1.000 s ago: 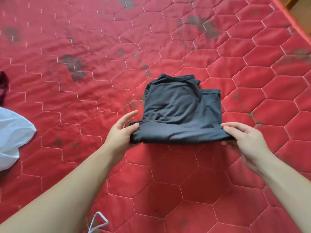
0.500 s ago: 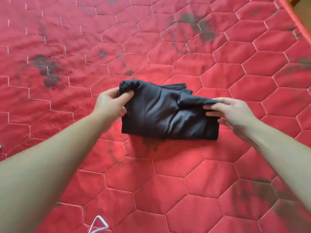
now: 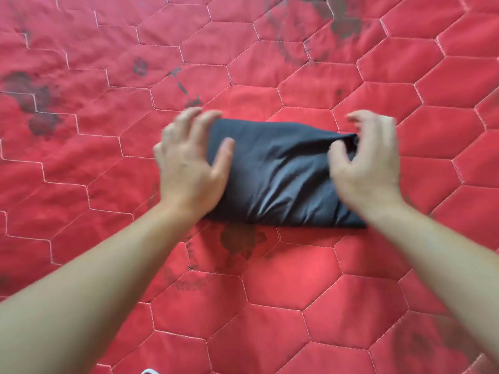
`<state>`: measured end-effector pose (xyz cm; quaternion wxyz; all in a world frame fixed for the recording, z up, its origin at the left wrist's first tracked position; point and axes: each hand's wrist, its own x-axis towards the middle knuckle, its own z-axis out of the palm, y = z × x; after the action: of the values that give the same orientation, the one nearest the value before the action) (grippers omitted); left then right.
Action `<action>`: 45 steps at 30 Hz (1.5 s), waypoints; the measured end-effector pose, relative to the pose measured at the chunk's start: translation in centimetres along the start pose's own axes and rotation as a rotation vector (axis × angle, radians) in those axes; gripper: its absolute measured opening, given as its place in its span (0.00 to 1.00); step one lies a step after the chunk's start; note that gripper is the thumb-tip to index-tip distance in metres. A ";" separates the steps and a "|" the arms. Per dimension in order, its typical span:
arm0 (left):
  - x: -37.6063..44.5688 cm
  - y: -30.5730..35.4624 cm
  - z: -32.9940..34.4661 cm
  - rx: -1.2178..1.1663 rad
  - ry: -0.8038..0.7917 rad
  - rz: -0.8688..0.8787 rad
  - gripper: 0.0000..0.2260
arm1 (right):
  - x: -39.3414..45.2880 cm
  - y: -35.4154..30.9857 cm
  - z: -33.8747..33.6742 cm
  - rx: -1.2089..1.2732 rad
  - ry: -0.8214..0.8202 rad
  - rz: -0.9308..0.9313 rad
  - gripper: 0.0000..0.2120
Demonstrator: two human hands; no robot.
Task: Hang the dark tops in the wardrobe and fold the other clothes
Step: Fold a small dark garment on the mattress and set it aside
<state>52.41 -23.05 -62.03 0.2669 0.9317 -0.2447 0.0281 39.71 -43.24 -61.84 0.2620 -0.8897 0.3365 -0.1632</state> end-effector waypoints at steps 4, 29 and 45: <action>-2.1 1.0 2.1 0.237 -0.363 0.099 0.28 | -4.3 -3.4 3.2 -0.176 -0.303 -0.344 0.29; -2.3 0.4 -2.1 -0.975 -0.436 -1.160 0.18 | -5.5 -7.3 6.8 0.242 -0.438 0.012 0.28; -4.6 12.0 -0.9 -0.794 -0.657 -0.283 0.17 | -4.0 -1.1 -1.7 1.619 -0.596 0.720 0.30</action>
<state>42.74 -29.40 -56.26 0.5093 0.7428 -0.1793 -0.3959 36.59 -40.39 -60.24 0.9123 -0.2835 0.2946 -0.0221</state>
